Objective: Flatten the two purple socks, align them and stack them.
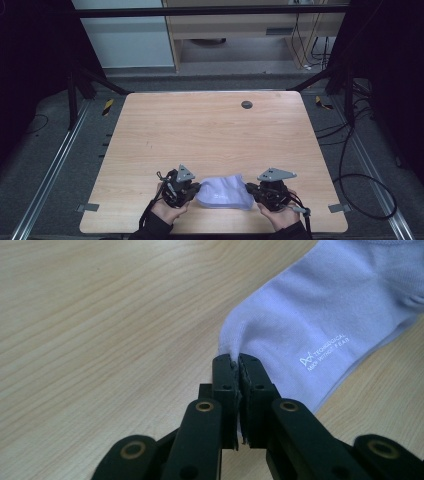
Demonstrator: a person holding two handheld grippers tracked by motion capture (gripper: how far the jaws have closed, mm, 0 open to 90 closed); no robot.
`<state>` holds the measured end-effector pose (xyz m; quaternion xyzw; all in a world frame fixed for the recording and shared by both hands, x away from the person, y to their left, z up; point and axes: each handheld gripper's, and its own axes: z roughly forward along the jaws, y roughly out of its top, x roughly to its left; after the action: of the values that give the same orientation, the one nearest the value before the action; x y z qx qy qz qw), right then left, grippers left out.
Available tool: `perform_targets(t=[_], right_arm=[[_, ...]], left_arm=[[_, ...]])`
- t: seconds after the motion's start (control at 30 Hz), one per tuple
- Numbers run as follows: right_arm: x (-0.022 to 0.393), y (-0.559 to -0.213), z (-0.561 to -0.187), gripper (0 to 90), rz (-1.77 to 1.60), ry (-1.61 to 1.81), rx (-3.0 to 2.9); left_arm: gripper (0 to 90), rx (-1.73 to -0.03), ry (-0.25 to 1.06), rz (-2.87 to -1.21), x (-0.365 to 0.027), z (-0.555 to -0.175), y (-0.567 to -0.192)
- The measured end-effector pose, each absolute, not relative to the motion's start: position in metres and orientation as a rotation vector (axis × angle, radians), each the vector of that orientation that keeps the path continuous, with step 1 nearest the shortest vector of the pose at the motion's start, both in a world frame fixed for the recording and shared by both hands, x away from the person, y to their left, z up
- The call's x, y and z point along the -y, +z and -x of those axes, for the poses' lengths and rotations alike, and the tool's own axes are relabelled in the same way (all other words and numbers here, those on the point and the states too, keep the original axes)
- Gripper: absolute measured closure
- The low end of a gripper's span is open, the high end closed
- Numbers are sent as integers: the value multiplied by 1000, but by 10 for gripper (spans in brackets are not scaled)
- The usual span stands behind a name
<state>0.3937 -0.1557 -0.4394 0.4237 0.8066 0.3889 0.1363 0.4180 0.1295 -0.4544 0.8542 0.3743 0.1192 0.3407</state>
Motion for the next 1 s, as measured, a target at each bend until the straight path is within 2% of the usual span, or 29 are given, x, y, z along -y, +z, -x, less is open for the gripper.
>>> perform_targets(t=[0.7, 0.77, 0.8, 0.83, 0.87, 0.9, 0.93, 1.0], right_arm=[[166, -479, -405, 856, -1341, 1009, -2370], [166, -480, -406, 848, -1337, 1012, -2370], [166, -481, -406, 801, -1332, 1008, -2366], [166, -481, -406, 801, -1332, 1008, -2366], [168, -479, -405, 763, -1310, 1034, -2347], [168, -479, -405, 763, -1310, 1034, -2347], [171, -475, -405, 726, -1285, 1090, -2315], [173, -473, -405, 725, -1274, 1119, -2301]], left_arm=[[855, -998, 295, -2275, -121, -425, -476], [834, -992, 297, -2288, -122, -425, -476], [810, -995, 301, -2282, -122, -424, -476], [810, -996, 303, -2277, -122, -424, -475], [759, -998, 304, -2271, -124, -423, -474], [759, -997, 312, -2261, -125, -423, -472], [719, -992, 324, -2236, -127, -422, -467], [704, -982, 335, -2227, -127, -421, -465]])
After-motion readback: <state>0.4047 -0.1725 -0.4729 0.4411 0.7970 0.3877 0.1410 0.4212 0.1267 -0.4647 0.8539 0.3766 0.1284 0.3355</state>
